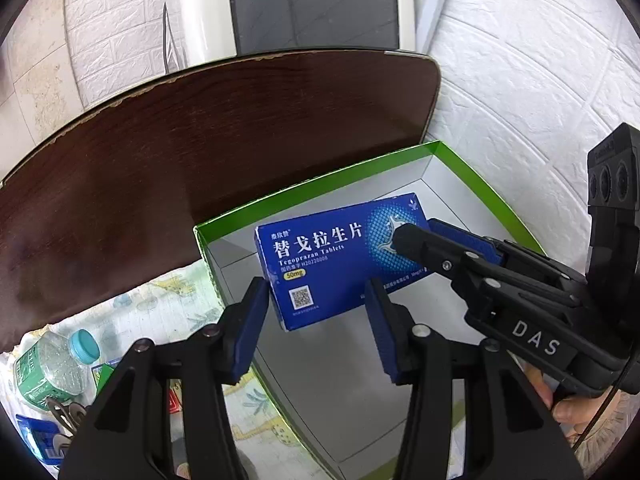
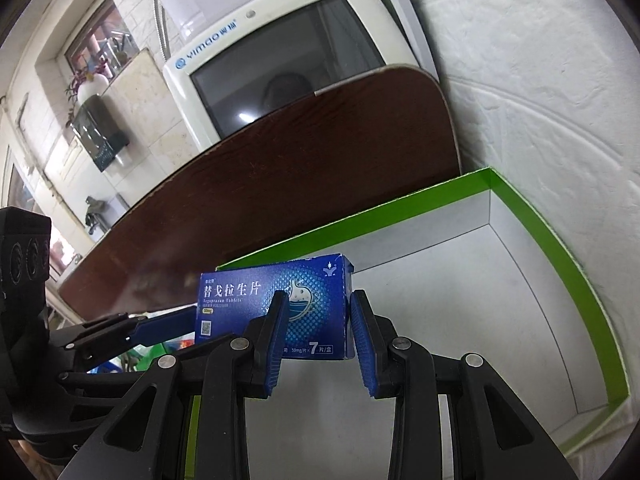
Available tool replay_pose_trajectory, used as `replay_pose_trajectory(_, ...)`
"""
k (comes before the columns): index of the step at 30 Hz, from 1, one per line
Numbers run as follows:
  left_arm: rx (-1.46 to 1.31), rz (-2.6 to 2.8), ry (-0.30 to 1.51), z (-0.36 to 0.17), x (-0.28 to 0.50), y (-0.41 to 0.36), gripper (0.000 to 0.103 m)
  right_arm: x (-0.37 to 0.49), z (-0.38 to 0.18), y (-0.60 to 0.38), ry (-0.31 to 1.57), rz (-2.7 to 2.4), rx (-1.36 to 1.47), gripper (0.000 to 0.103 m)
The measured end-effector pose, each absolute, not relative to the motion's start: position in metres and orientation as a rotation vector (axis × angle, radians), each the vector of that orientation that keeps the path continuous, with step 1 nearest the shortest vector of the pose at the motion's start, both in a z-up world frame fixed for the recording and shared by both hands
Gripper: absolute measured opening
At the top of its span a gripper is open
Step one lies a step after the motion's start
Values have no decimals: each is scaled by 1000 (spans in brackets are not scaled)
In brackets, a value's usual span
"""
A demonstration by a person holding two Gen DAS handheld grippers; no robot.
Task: Organize rigid objects
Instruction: 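Carry the medicine box into the green box and open the right tool, then move the right tool back to the green-and-white mosquito repellent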
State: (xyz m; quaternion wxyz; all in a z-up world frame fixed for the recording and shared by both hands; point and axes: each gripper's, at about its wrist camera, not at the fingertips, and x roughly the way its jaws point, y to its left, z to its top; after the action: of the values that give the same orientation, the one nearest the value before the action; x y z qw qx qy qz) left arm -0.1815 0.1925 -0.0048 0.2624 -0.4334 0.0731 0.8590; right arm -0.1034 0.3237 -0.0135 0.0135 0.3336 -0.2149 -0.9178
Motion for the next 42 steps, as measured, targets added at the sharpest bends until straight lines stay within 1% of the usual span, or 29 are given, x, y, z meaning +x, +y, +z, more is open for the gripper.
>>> replay_pose_trajectory(8, -1206, 2331, 171, -9, -197, 185, 48, -122, -18, 321, -645, -2838, 1078, 35)
replay_pose_trajectory(10, -1229, 2336, 186, -14, -200, 185, 50, -126, -20, 321, -643, -2833, 1095, 35)
replay_pose_trajectory(13, -1217, 2340, 226, -18, -196, 185, 50, -129, -28, 319, -644, -2863, 1135, 35)
replay_pose_trajectory(15, -1213, 2340, 240, -16, -191, 185, 50, -126, -27, 319, -665, -2863, 1127, 35)
replay_pose_trajectory(19, -1199, 2358, 216, -6, -185, 173, 50, -114, -22, 321, -647, -2917, 1116, 35)
replay_pose_trajectory(22, -1179, 2401, 177, 6, -180, 156, 50, -102, -15, 323, -681, -2917, 1087, 35)
replay_pose_trajectory(29, -1144, 2532, 90, 28, -159, 100, 54, -79, 6, 301, -612, -2902, 1002, 35)
replay_pose_trajectory(37, -1183, 2620, 21, 24, -123, 41, 54, -70, 24, 235, -486, -2781, 955, 35)
replay_pose_trajectory(42, -1231, 2643, -25, 9, -101, 7, 54, -64, 11, 191, -433, -2662, 1012, 35)
